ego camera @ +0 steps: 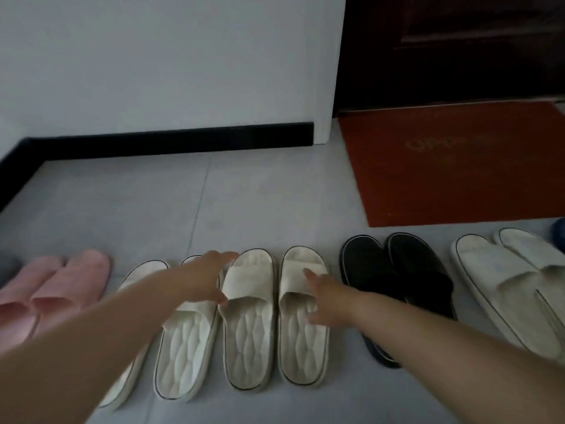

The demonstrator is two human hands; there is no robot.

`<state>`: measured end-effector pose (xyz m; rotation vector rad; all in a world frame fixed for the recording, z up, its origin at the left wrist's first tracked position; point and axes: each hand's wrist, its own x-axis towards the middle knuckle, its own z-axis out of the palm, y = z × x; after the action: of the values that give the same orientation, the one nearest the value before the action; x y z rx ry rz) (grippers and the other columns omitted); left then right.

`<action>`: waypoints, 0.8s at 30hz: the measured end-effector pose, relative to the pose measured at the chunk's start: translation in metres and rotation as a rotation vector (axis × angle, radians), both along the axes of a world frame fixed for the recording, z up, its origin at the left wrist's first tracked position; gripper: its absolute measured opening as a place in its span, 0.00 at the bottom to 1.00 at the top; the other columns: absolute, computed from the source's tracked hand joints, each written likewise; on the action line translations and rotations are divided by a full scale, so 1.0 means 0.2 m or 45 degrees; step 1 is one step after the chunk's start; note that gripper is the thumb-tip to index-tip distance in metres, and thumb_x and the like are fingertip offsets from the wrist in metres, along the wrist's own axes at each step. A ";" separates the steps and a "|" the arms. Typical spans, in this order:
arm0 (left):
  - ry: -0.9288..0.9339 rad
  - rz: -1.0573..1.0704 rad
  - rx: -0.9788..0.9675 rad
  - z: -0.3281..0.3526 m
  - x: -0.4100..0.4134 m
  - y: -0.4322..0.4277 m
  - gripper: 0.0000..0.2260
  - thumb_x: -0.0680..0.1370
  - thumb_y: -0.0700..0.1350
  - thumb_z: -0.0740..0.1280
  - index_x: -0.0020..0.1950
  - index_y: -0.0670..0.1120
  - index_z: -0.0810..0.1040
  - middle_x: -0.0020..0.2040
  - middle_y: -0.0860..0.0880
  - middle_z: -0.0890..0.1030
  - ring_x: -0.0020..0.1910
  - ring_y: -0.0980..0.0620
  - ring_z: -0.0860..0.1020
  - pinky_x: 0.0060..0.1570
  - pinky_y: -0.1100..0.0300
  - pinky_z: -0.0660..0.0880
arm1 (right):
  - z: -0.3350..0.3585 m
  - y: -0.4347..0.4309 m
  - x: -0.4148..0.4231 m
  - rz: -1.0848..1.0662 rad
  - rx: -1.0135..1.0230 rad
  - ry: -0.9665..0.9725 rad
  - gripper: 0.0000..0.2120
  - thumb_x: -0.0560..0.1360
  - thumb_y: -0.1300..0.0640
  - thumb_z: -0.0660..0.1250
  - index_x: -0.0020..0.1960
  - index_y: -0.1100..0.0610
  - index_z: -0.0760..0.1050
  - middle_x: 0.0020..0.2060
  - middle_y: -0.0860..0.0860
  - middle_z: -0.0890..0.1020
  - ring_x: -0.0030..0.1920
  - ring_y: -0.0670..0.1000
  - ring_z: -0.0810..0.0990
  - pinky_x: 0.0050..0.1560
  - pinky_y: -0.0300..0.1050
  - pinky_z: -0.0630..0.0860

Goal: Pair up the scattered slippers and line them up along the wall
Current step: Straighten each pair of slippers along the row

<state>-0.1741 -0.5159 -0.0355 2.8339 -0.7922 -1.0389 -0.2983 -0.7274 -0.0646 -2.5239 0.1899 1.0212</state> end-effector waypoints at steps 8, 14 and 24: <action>0.020 0.075 -0.249 -0.32 -0.02 -0.01 0.28 0.75 0.48 0.65 0.72 0.48 0.60 0.68 0.42 0.66 0.64 0.43 0.71 0.63 0.54 0.69 | -0.24 0.06 -0.06 -0.686 -0.046 -0.341 0.20 0.79 0.48 0.46 0.71 0.39 0.53 0.70 0.52 0.65 0.63 0.58 0.71 0.63 0.52 0.68; 0.027 0.022 -0.282 -0.34 0.03 -0.07 0.28 0.72 0.48 0.68 0.69 0.48 0.62 0.63 0.41 0.67 0.61 0.40 0.73 0.62 0.50 0.70 | -0.22 0.02 -0.05 -0.709 -0.029 -0.297 0.22 0.80 0.53 0.50 0.73 0.42 0.53 0.72 0.51 0.63 0.66 0.57 0.70 0.64 0.50 0.66; 0.013 0.162 -0.273 -0.24 0.00 -0.09 0.38 0.68 0.51 0.73 0.73 0.49 0.56 0.68 0.41 0.65 0.64 0.41 0.71 0.62 0.54 0.67 | -0.24 -0.25 -0.27 -1.807 -0.077 -0.936 0.34 0.69 0.60 0.72 0.69 0.55 0.58 0.65 0.57 0.67 0.63 0.59 0.70 0.60 0.52 0.71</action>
<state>-0.1745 -0.5346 -0.0836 2.6566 -0.6682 -0.8924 -0.3521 -0.7768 -0.1129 -1.8281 1.4499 -0.4490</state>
